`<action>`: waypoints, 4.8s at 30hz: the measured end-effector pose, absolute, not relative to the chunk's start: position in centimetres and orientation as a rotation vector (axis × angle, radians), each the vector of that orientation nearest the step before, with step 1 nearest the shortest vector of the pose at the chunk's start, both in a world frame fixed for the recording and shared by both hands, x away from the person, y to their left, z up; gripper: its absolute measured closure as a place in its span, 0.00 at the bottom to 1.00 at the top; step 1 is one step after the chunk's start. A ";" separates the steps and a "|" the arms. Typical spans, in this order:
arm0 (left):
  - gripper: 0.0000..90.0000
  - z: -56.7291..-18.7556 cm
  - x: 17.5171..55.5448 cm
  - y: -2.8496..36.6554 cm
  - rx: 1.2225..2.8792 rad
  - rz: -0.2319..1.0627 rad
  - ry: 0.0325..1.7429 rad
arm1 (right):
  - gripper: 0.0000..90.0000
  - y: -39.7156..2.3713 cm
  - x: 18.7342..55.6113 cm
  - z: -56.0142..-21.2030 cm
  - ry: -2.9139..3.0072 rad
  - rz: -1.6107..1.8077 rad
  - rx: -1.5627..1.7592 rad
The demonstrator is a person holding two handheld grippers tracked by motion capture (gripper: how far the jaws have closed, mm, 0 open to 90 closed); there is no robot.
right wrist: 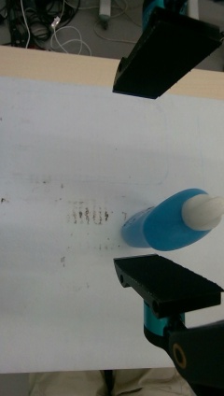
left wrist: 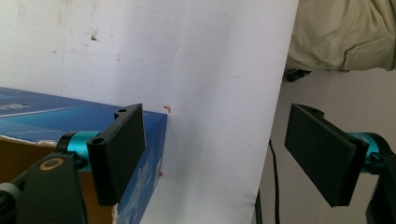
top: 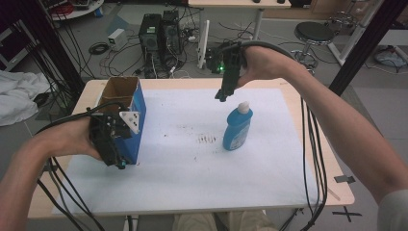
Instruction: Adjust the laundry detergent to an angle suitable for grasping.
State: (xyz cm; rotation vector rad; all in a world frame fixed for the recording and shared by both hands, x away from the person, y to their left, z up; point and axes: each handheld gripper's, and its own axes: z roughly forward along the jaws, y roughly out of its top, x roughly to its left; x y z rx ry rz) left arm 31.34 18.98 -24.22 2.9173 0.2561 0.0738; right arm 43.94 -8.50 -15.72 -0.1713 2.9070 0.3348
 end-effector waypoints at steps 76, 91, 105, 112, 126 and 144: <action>0.23 -33.1 39.1 -3.7 2.327 0.235 0.938 | 0.14 -7.0 42.8 -11.0 2.833 0.278 -0.217; 0.23 -34.4 40.0 -4.9 2.275 0.307 0.949 | 0.14 -6.8 42.9 -11.5 2.838 0.267 -0.213; 0.23 -35.8 39.8 -5.9 2.221 0.366 0.926 | 0.14 -7.1 42.8 -11.4 2.827 0.266 -0.205; 0.23 -36.2 39.8 -6.4 2.208 0.390 0.911 | 0.14 -6.8 42.7 -11.4 2.823 0.266 -0.220; 0.31 -36.4 39.9 -6.4 2.185 0.388 0.917 | 0.14 -6.9 42.8 -11.6 2.820 0.262 -0.203; 0.40 -36.4 39.8 -6.5 2.179 0.391 0.895 | 0.14 -7.0 43.0 -11.7 2.811 0.254 -0.198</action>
